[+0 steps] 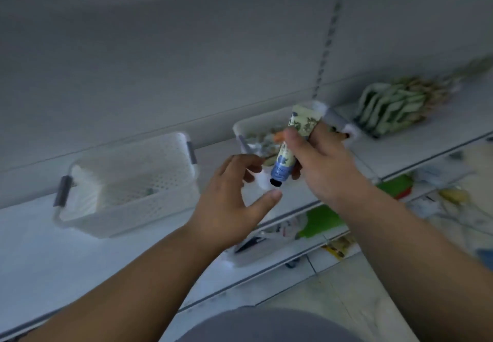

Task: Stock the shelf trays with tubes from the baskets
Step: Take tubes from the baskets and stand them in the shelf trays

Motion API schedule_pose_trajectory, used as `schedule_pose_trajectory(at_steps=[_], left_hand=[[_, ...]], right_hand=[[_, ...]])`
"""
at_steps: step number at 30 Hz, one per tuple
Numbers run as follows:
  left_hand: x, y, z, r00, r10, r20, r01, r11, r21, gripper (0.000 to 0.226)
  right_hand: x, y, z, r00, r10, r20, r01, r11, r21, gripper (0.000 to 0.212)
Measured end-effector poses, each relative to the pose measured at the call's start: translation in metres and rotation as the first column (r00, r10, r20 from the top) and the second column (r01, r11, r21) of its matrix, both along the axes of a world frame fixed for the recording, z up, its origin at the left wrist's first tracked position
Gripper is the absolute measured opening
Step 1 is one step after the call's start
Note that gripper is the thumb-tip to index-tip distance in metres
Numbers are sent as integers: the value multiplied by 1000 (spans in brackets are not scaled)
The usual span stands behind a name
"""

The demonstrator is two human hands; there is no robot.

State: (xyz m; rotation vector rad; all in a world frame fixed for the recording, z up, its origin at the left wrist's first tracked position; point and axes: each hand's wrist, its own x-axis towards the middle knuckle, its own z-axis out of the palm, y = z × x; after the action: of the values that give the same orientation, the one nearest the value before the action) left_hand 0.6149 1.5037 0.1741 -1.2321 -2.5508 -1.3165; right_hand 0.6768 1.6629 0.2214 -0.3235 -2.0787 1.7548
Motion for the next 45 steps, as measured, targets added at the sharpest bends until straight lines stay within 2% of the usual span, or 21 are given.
schedule_pose_trajectory(at_steps=[4,7,9,13,18,22,27,31,34,40,45], left_hand=[[51,106,-4,993,-93,79,93,996,12,50],[97,198,-9,983,-159,93,159,987,5,46],[121,248,-13,976,-206,72,207,978,-16,47],[151,327,-11,966,-250,60,254,964,-73,52],[143,402,-16,951,-302,58,306,948,-86,49],[118,454,-37,948,-309,69,316,940,-125,52],[98,510,-49,978,-206,37,209,953,-217,68],[85,538,-61,990,-137,-40,121,954,-273,64],[79,558,-70,994,-56,-93,22,943,-332,59],[90,591,-88,953,200,-227,-279,870,-406,61],[97,609,-94,905,284,-318,-410,786,-463,65]], right_hand=[[73,96,-9,995,-82,63,69,979,190,4],[132,175,-5,978,-183,100,133,916,378,17],[161,218,-1,968,-228,108,158,883,442,23],[198,295,5,941,-325,93,251,855,454,23],[196,364,0,945,-304,118,225,871,437,12],[183,416,-13,912,-381,152,274,842,464,20],[161,480,-6,904,-381,193,221,804,552,18],[134,530,-16,933,-344,106,233,801,552,14],[109,568,-32,963,-270,24,210,796,567,15],[55,627,-51,997,20,77,-71,673,736,26],[27,646,-62,987,139,83,-156,667,729,17]])
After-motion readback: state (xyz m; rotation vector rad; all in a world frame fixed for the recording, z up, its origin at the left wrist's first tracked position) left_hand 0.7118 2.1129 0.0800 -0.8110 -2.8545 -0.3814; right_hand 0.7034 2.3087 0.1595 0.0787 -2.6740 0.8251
